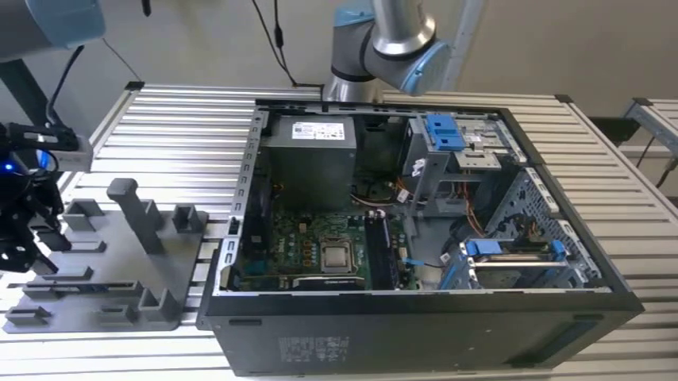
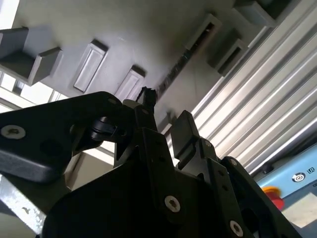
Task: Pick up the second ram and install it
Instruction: 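Pick up the second ram and move it above second insertion slot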
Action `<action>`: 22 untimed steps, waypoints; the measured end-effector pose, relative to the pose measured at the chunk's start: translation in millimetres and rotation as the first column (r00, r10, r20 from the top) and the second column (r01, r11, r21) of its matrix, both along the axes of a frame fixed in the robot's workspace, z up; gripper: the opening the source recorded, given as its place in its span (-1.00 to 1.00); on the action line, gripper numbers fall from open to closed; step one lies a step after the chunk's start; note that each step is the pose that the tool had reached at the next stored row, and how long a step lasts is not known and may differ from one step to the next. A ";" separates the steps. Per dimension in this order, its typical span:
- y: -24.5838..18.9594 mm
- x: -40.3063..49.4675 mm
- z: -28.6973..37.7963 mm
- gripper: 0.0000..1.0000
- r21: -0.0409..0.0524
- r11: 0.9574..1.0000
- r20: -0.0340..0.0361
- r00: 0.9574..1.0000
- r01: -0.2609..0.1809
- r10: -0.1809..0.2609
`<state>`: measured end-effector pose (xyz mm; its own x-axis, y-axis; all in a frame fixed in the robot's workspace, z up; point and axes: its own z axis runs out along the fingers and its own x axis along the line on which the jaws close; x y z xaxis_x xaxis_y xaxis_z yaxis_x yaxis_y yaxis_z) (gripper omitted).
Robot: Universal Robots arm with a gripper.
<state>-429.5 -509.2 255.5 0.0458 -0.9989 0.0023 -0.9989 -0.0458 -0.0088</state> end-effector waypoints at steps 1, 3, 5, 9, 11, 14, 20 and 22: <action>0.0 0.1 -1.9 -0.17 0.000 1.000 0.000 1.000 0.001 -0.001; 0.0 0.0 -5.5 -0.17 0.000 1.000 0.000 1.000 0.002 -0.002; 0.0 0.2 -9.1 -0.17 0.000 1.000 0.000 1.000 0.002 -0.002; 0.0 0.5 -16.5 -0.17 0.000 1.000 0.000 1.000 0.003 -0.003; -0.1 1.3 -20.1 -0.17 0.000 1.000 0.000 1.000 0.004 -0.004; -0.3 2.9 -25.5 -0.17 0.000 1.000 0.000 1.000 0.005 -0.005; -3.8 7.5 -34.7 -0.17 -0.001 1.000 0.000 1.000 0.006 -0.006; -6.3 7.6 -37.6 -0.17 -0.001 1.000 0.000 1.000 0.006 -0.006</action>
